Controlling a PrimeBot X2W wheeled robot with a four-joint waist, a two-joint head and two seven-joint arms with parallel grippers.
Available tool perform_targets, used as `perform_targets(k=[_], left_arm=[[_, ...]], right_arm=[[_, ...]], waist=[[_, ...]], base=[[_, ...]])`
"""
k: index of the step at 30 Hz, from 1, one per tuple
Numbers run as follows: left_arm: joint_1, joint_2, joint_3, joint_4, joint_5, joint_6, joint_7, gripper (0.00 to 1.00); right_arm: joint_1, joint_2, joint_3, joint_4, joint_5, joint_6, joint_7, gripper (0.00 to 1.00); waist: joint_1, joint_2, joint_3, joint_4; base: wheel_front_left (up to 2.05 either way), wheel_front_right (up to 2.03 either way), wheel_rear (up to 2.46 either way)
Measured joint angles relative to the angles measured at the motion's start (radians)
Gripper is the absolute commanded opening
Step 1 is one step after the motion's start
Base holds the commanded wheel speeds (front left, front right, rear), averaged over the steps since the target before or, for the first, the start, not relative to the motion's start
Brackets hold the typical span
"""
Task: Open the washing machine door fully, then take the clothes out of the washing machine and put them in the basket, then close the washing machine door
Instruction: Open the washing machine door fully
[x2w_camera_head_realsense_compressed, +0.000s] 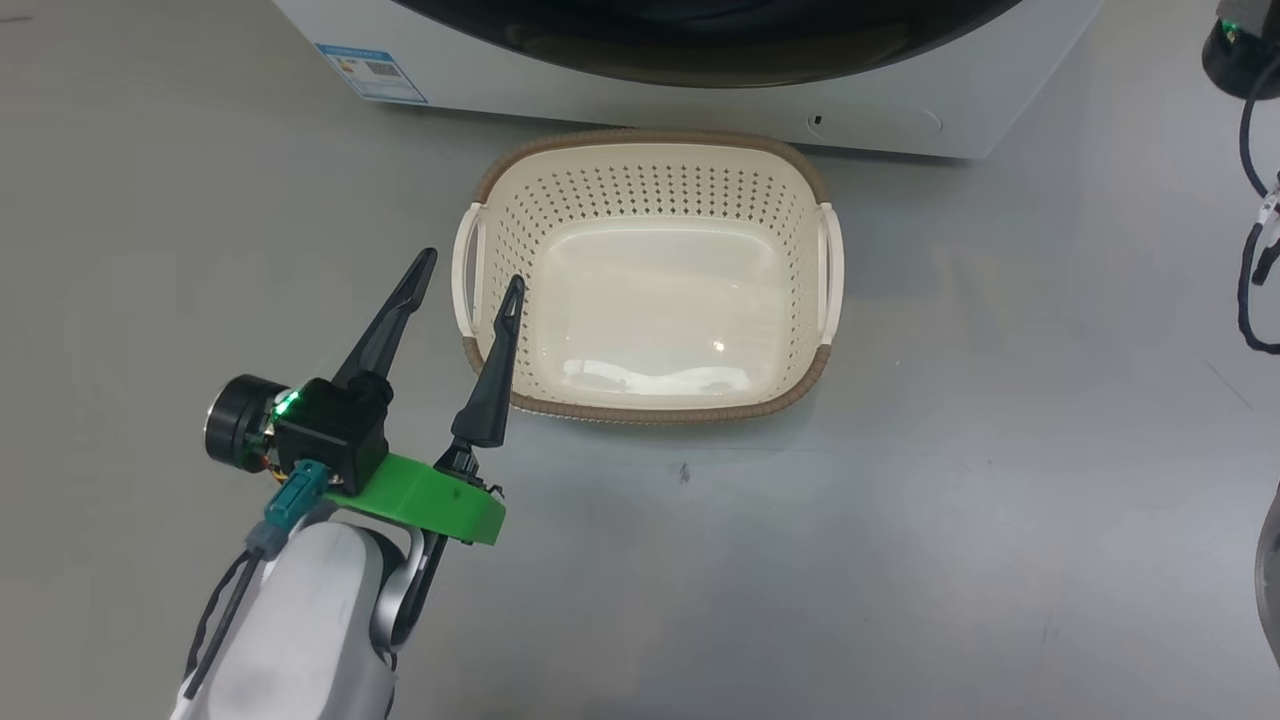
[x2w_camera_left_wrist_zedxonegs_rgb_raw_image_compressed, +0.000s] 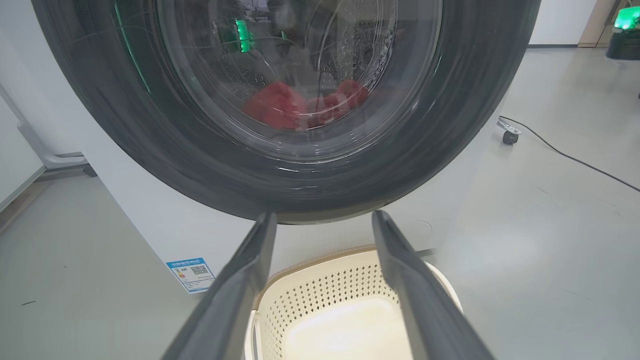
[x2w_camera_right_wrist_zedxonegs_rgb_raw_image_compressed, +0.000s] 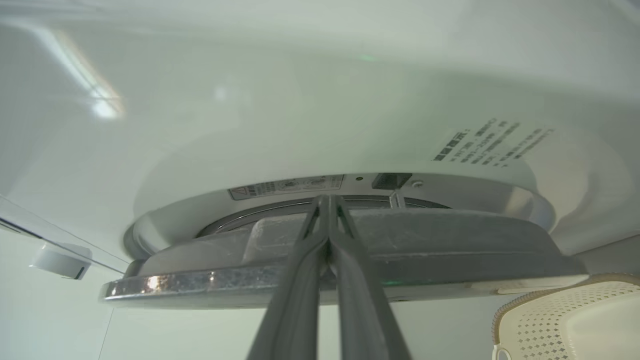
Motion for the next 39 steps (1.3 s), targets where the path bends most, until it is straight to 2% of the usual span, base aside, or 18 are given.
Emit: perform_targets(k=[6,18,29,39], left_arm=[[-0.024,-0.003,-0.002,-0.006,0.0,0.0,0.0,1.0],[-0.046,-0.005,-0.014,-0.015,-0.017,0.0,0.0,1.0],[-0.057,-0.006,-0.02,-0.015,-0.027,0.009,0.0,1.0],[-0.058,-0.006,-0.02,-0.013,-0.037,0.011,0.0,1.0]], right_arm=[[-0.075,-0.011,0.028,0.026,-0.014,-0.016,0.027,0.0],[-0.146,-0.024,0.043,0.091,-0.013,-0.009,0.083,0.0],[-0.157,-0.044,0.053,0.133,0.013,0.023,0.162,0.0],[-0.154,-0.054,0.085,0.156,0.048,0.059,0.291,0.0]], waist=[[0.0,0.0,0.032,0.022],[0.0,0.0,0.07,0.042],[0.0,0.0,0.068,0.038],[0.0,0.0,0.058,0.025]], base=[[0.0,0.0,0.0],[0.0,0.0,0.0],[0.0,0.0,0.0],[0.0,0.0,0.0]])
